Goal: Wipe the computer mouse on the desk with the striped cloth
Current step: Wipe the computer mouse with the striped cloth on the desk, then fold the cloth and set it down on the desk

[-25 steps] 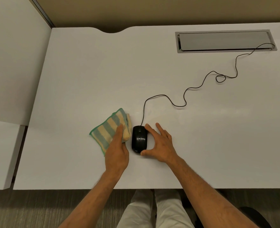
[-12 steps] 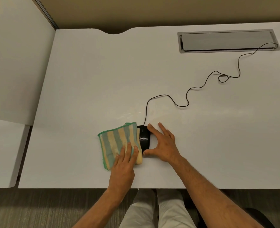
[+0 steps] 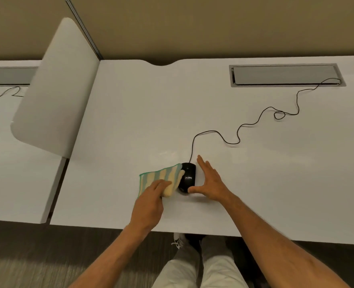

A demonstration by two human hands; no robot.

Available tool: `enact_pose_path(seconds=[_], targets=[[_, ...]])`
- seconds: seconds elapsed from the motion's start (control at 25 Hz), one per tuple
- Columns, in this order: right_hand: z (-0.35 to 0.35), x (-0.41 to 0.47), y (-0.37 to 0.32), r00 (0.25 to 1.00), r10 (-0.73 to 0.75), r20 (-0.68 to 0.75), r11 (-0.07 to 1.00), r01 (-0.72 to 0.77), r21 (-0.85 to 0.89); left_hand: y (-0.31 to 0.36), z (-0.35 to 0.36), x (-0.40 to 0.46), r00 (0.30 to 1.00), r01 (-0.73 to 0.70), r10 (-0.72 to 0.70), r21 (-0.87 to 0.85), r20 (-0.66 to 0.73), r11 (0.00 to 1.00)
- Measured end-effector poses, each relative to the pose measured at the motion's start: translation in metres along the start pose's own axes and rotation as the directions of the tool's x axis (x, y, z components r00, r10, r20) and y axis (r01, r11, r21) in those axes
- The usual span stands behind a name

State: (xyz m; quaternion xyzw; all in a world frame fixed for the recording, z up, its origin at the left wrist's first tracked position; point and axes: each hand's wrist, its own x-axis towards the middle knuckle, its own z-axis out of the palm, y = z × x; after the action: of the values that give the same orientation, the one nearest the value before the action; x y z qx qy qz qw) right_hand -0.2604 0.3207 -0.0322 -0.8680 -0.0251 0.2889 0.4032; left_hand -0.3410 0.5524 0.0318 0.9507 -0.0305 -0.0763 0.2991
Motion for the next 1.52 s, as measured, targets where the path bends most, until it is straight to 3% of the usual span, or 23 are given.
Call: enact_pose_path(seconds=[0.16, 0.32, 0.44, 0.56, 0.68, 0.8, 0.88, 1.04, 1.24, 1.32, 1.36, 1.44, 1.52], targets=[[-0.042, -0.025, -0.048, 0.994, -0.102, -0.029, 0.990, 0.104, 0.093, 0.028, -0.056, 0.019, 0.987, -0.126, 0.137, -0.138, 0.078, 0.982], [-0.075, -0.056, -0.103, 0.953, -0.273, 0.131, 0.962, 0.272, 0.028, 0.066, -0.102, 0.036, 0.967, -0.206, 0.231, -0.205, 0.109, 0.957], [-0.102, -0.074, -0.123, 0.946, -0.324, -0.019, 0.934, 0.323, 0.151, 0.089, -0.133, 0.045, 0.976, -0.196, 0.219, -0.396, 0.013, 0.897], [-0.122, -0.087, -0.122, 0.948, -0.207, -0.243, 0.745, 0.314, 0.589, 0.099, -0.156, 0.051, 0.991, -0.126, 0.129, -0.661, -0.045, 0.739], [-0.121, -0.091, -0.123, 0.965, -0.240, -0.102, 0.534, 0.219, 0.816, 0.111, -0.166, 0.054, 0.998, -0.033, 0.064, -0.867, -0.001, 0.497], [-0.117, -0.089, -0.134, 0.957, -0.286, -0.047, 0.468, 0.183, 0.865, 0.123, -0.167, 0.057, 0.994, 0.031, 0.085, -0.915, 0.071, 0.402], [-0.121, -0.091, -0.139, 0.970, -0.205, -0.128, 0.452, 0.210, 0.867, 0.126, -0.167, 0.058, 0.983, 0.090, 0.110, -0.911, 0.146, 0.402], [-0.138, -0.102, -0.135, 0.961, -0.098, -0.260, 0.452, 0.276, 0.848, 0.127, -0.156, 0.058, 0.926, 0.224, 0.151, -0.826, 0.345, 0.517], [-0.165, -0.119, -0.125, 0.943, -0.063, -0.328, 0.478, 0.317, 0.819, 0.153, -0.132, 0.075, 0.963, 0.044, 0.211, -0.871, 0.168, 0.490], [-0.182, -0.127, -0.114, 0.950, -0.055, -0.306, 0.396, 0.302, 0.867, 0.169, -0.124, 0.087, 0.957, -0.038, 0.262, -0.847, 0.122, 0.530], [-0.193, -0.131, -0.108, 0.960, -0.040, -0.278, 0.307, 0.277, 0.911, 0.176, -0.120, 0.093, 0.953, -0.056, 0.278, -0.834, 0.119, 0.549], [-0.214, -0.134, -0.093, 0.974, 0.009, -0.225, 0.208, 0.218, 0.954, 0.189, -0.112, 0.107, 0.952, -0.029, 0.269, -0.827, 0.149, 0.561], [-0.234, -0.129, -0.075, 0.968, 0.092, -0.233, 0.311, 0.194, 0.930, 0.204, -0.101, 0.119, 0.944, 0.073, 0.239, -0.851, 0.227, 0.520]])
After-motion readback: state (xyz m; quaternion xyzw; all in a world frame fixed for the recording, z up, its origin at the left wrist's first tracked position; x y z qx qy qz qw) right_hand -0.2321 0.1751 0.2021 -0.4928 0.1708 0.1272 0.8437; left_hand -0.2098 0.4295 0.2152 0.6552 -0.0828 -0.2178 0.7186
